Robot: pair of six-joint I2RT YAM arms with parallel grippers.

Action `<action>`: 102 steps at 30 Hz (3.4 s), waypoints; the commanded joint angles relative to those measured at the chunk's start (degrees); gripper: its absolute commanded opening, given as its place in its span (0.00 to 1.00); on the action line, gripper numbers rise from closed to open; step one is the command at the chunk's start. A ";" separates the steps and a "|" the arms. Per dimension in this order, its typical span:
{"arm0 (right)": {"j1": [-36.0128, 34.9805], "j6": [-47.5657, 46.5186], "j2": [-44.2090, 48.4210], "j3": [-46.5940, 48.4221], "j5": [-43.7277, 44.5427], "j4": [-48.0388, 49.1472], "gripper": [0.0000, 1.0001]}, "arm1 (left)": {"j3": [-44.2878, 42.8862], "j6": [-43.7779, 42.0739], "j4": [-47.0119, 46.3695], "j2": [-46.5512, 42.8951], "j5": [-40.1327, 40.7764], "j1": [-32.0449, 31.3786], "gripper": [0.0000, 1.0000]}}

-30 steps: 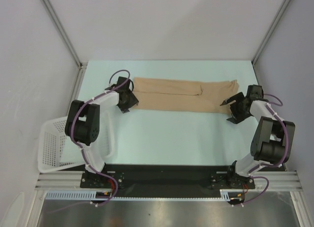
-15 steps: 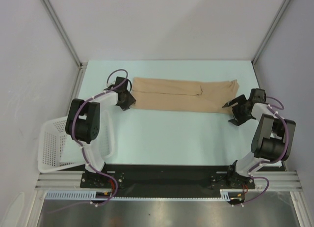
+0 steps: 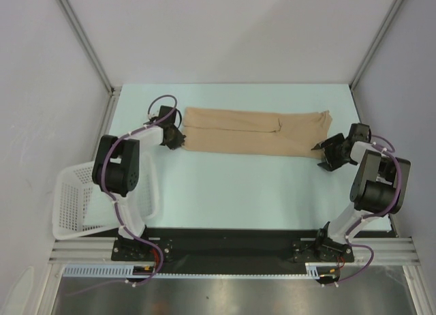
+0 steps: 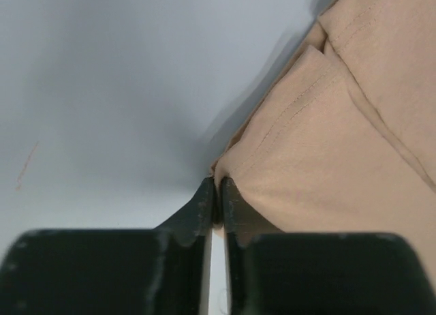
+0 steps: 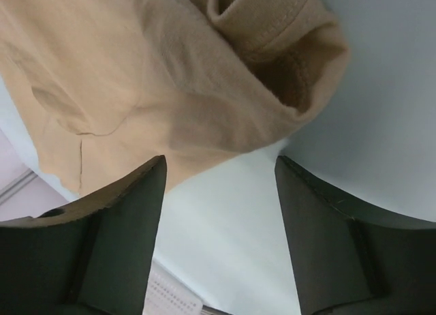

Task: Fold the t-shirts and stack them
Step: Fold the tshirt

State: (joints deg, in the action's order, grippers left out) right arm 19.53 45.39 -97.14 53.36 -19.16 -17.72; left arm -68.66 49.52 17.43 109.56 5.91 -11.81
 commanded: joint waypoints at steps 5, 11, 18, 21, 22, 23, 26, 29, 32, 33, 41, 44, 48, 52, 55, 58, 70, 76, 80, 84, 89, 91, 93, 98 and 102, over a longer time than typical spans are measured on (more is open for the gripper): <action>0.25 -0.74 -4.80 2.62 1.49 3.04 0.40 | -2.18 -3.73 1.64 1.46 1.65 0.48 0.00; 0.33 -5.92 -8.41 9.38 3.86 1.72 0.24 | 2.21 -3.20 1.73 -1.89 -0.20 -1.19 0.00; 0.25 -10.58 -16.13 20.98 4.12 -0.74 0.07 | 6.17 -3.46 3.22 -5.40 -0.11 -6.20 0.00; 0.16 -12.33 -18.51 25.55 4.13 -1.35 0.08 | 8.10 -2.76 4.10 -8.04 0.50 -9.45 0.00; 0.07 -12.86 -20.35 26.78 3.95 -1.62 0.08 | 8.63 -2.32 4.54 -8.74 0.50 -11.46 0.00; -0.02 -13.82 -21.24 28.27 3.87 -2.06 0.08 | 9.85 -1.28 4.89 -10.14 0.33 -12.52 0.00; -0.10 -15.15 -24.93 32.67 2.99 -2.06 0.10 | 12.49 0.66 4.98 -12.43 -0.63 -17.79 0.00; -0.37 -16.03 -28.17 36.01 1.50 -0.83 0.11 | 16.26 3.99 5.42 -14.19 -1.60 -23.42 0.00; -0.72 -15.51 -30.37 37.95 0.53 1.54 0.13 | 19.70 7.07 3.58 -17.00 -1.17 -29.74 0.00; -0.89 -15.24 -31.00 38.48 0.18 2.41 0.13 | 20.06 7.87 3.66 -17.71 -0.99 -31.24 0.00; -4.58 -15.15 -38.20 50.76 -2.20 1.38 0.16 | 17.25 13.50 2.44 -15.43 -0.46 -45.66 0.00; -5.38 -14.98 -40.40 54.20 -2.46 0.14 0.21 | 16.54 9.65 1.91 -14.19 -2.48 -47.69 0.01; -5.55 -14.71 -40.76 54.74 -1.76 0.05 0.31 | 18.83 2.18 2.08 -19.37 -3.63 -47.51 0.60; -5.47 -15.41 -40.14 54.65 -2.11 -1.53 0.47 | 15.95 -4.32 7.78 -27.54 -2.49 -46.90 0.88; -5.55 -16.12 -39.36 54.04 -1.41 -4.86 0.58 | 13.74 -8.63 11.57 -31.42 -7.11 -41.66 0.87; -5.47 -16.64 -36.63 51.42 -0.53 -6.37 0.66 | 13.30 -15.46 9.65 -34.49 -14.06 -31.89 0.86; -3.80 -19.46 -33.02 49.03 -3.86 -11.20 0.81 | -1.91 -40.19 18.95 -12.46 -26.73 -10.78 0.83; -4.24 -21.22 -35.92 51.14 -6.42 -11.46 0.79 | 1.60 -38.97 15.97 -9.80 -28.15 -9.63 0.72; -4.50 -20.43 -37.15 51.05 -6.95 -11.56 0.72 | 2.57 -39.06 15.70 -8.05 -29.02 -9.63 0.70; -4.76 -19.72 -38.12 51.49 -6.33 -10.50 0.68 | 3.62 -38.44 16.41 -6.55 -29.38 -9.72 0.60; -5.20 -18.58 -39.87 53.15 -4.58 -9.53 0.68 | 7.13 -37.83 15.79 -7.52 -28.05 -10.33 0.57; -5.38 -18.32 -40.58 53.60 -3.52 -9.01 0.67 | 8.01 -37.39 15.09 -6.91 -28.59 -10.69 0.47; -5.38 -17.35 -41.28 54.47 -3.61 -8.65 0.66 | 7.85 -37.13 15.26 -5.94 -28.24 -11.04 0.37; -6.69 -17.44 -44.62 58.95 -2.99 -9.26 0.37 | 8.89 -35.46 15.18 -7.07 -26.48 -11.21 0.00; -8.89 -17.26 -46.82 63.26 -2.55 -8.92 0.17 | 13.19 -30.73 12.56 -11.89 -24.99 -12.00 0.00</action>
State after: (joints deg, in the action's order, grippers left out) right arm 12.99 28.51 -140.49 113.80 -24.80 -25.15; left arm -59.29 15.22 31.24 101.73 -21.32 -22.59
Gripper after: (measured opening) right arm 0.214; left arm 0.016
